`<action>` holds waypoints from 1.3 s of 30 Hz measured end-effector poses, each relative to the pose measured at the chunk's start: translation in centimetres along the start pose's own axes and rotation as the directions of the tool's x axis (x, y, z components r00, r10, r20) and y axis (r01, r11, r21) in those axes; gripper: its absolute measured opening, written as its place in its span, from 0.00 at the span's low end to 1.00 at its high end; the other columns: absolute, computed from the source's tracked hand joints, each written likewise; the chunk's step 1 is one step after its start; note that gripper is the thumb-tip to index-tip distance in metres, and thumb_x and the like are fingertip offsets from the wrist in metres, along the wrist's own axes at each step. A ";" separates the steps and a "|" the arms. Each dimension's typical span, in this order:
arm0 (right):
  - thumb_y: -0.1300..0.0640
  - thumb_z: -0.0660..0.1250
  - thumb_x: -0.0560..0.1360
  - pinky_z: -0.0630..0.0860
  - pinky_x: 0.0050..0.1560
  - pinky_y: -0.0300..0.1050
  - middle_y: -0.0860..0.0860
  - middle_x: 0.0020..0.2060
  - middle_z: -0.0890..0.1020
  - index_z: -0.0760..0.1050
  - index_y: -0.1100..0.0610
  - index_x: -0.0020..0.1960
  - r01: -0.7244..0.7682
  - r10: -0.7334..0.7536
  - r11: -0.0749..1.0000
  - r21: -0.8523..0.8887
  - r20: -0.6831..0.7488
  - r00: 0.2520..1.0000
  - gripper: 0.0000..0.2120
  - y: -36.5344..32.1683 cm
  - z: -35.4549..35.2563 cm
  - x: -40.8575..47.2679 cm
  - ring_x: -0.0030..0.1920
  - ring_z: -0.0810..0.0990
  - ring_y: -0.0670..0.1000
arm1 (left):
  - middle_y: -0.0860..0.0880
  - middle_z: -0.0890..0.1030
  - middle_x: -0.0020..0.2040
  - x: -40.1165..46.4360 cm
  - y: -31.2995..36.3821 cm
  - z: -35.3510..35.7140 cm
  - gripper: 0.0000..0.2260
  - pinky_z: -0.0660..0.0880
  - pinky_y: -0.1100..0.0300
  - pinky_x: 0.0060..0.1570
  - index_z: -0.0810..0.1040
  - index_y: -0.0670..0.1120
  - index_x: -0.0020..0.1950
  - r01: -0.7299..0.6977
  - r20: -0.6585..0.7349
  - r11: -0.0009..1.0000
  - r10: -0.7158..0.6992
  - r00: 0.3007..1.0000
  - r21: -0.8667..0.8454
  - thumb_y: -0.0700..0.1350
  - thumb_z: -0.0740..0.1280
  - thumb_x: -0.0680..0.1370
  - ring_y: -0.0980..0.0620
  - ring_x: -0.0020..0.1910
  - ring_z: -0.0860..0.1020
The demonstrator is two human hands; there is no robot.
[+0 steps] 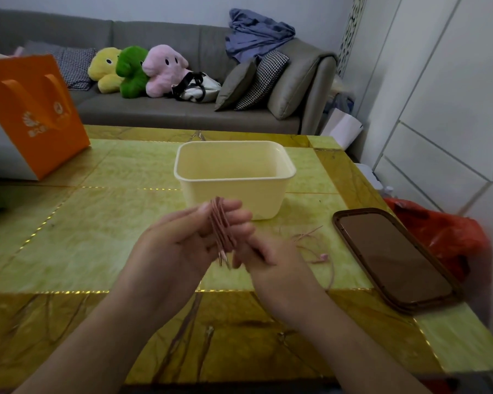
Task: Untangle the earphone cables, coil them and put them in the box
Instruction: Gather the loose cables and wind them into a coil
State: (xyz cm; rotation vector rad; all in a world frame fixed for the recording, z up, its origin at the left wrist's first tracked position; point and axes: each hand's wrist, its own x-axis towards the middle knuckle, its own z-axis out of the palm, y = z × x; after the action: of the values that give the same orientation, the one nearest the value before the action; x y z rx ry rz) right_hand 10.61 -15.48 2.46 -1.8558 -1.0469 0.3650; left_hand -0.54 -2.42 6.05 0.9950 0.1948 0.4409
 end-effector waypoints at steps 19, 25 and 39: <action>0.55 0.65 0.84 0.65 0.33 0.38 0.46 0.30 0.75 0.78 0.54 0.41 -0.002 0.002 1.000 0.007 0.028 1.000 0.13 -0.3 -0.5 -0.3 0.31 0.72 0.43 | 0.34 0.85 0.58 0.1 -0.6 -0.1 0.16 0.82 0.49 0.60 0.79 0.32 0.65 -0.082 -0.017 0.993 0.084 0.996 0.080 0.39 0.59 0.83 0.38 0.58 0.85; 0.51 0.68 0.83 0.74 0.34 0.50 0.48 0.30 0.78 0.78 0.52 0.42 0.035 -0.035 0.999 -0.011 0.040 0.999 0.12 -0.9 -0.9 -0.8 0.31 0.74 0.45 | 0.47 0.86 0.43 0.4 -1.4 -1.4 0.17 0.74 0.57 0.46 0.83 0.46 0.51 -0.055 -0.046 0.620 0.145 0.988 0.783 0.50 0.57 0.88 0.54 0.42 0.83; 0.55 0.66 0.84 0.69 0.35 0.48 0.43 0.29 0.75 0.78 0.53 0.42 -0.011 0.013 1.000 -0.019 0.098 0.995 0.11 -0.2 0.0 -0.5 0.31 0.72 0.43 | 0.36 0.85 0.59 0.3 0.0 -0.7 0.19 0.79 0.46 0.64 0.78 0.34 0.66 -0.055 -0.041 0.996 0.058 0.997 0.077 0.44 0.65 0.80 0.39 0.60 0.84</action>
State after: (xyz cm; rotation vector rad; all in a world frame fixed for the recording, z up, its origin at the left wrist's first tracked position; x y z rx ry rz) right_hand 10.18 -15.85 2.52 -1.8771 -1.1086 0.4590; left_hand -0.53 -1.79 5.65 1.0677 0.2240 0.5098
